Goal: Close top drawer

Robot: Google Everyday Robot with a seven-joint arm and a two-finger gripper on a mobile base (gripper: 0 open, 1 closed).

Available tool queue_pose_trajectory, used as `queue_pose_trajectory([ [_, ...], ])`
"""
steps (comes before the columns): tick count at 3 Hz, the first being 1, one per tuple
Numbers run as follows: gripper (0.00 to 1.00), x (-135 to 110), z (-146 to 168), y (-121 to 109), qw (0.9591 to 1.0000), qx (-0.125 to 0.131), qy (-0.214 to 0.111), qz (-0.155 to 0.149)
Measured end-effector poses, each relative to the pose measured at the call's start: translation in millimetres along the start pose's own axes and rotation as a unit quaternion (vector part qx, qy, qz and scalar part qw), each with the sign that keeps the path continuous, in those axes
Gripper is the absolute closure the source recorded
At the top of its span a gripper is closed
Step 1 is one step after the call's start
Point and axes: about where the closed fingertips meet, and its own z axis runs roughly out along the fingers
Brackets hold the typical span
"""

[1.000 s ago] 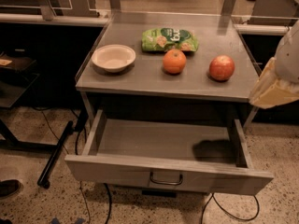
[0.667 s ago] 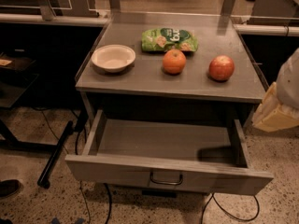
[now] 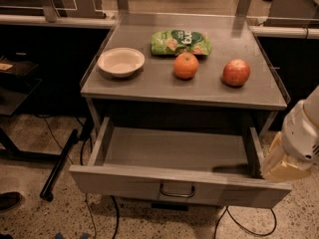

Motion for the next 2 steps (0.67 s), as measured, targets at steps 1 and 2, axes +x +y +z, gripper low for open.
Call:
queue_pose_trajectory([
  [1, 1.00, 1.3, 6.8, 4.3, 1.0000, -0.008, 0.001, 0.001],
  [2, 1.00, 1.3, 8.5, 5.3, 0.9999, -0.010, 0.001, 0.000],
])
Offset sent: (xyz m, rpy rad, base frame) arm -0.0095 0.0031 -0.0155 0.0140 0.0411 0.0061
